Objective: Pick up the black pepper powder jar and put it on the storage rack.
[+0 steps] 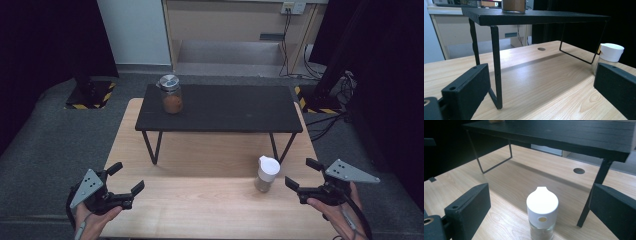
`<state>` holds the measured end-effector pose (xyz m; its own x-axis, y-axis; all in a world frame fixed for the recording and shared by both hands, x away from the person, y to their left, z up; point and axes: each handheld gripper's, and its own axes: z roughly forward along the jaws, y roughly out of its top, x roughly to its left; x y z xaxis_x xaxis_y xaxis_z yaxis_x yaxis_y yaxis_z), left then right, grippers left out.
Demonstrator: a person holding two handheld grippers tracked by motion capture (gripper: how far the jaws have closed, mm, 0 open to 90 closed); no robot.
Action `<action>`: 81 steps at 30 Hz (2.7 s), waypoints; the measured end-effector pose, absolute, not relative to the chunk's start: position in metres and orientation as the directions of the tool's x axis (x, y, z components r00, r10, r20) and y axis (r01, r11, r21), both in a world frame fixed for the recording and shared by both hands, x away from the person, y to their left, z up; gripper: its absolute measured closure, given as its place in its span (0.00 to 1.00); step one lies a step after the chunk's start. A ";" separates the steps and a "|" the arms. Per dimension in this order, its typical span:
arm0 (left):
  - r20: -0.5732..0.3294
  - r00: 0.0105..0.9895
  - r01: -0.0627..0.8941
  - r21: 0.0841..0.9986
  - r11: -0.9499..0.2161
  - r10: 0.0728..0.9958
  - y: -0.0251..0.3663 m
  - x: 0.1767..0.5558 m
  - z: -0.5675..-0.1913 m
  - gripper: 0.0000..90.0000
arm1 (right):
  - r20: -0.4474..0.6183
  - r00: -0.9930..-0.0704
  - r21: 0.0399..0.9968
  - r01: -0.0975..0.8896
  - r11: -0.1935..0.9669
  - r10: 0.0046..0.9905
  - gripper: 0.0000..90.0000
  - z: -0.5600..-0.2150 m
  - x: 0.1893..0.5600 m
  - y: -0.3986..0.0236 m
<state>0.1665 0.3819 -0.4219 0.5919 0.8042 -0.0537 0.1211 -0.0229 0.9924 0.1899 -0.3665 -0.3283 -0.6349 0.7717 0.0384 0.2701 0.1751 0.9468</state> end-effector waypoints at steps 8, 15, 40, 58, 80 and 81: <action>-0.052 0.595 0.123 0.992 -0.027 0.802 0.382 0.167 -0.422 0.00 | 0.034 -0.653 0.932 0.295 0.212 0.756 0.04 -0.329 0.210 -0.358; -0.051 0.595 0.125 0.992 -0.029 0.802 0.382 0.167 -0.422 0.00 | 0.039 -0.657 0.914 0.327 0.238 0.753 0.04 -0.336 0.227 -0.348; -0.043 0.601 0.131 0.990 -0.045 0.798 0.381 0.169 -0.421 0.00 | 0.042 -0.625 0.857 0.423 0.293 0.780 0.09 -0.374 0.265 -0.309; -0.042 0.604 0.131 0.990 -0.047 0.796 0.381 0.169 -0.421 0.00 | -0.031 -0.580 0.851 0.412 0.326 0.814 0.34 -0.381 0.260 -0.293; -0.049 0.608 0.137 0.990 -0.044 0.792 0.381 0.171 -0.421 0.00 | -0.044 -0.711 0.858 0.334 0.391 0.702 0.34 -0.321 0.258 -0.321; -0.049 0.608 0.137 0.990 -0.043 0.792 0.381 0.171 -0.421 0.00 | -0.041 -0.718 0.858 0.330 0.392 0.695 0.34 -0.316 0.258 -0.322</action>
<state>0.1708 0.3806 -0.4210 0.6083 0.7921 -0.0493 0.1368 -0.0434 0.9896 0.2584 -0.3220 -0.3161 -0.7179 0.6950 -0.0414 0.3303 0.3924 0.8584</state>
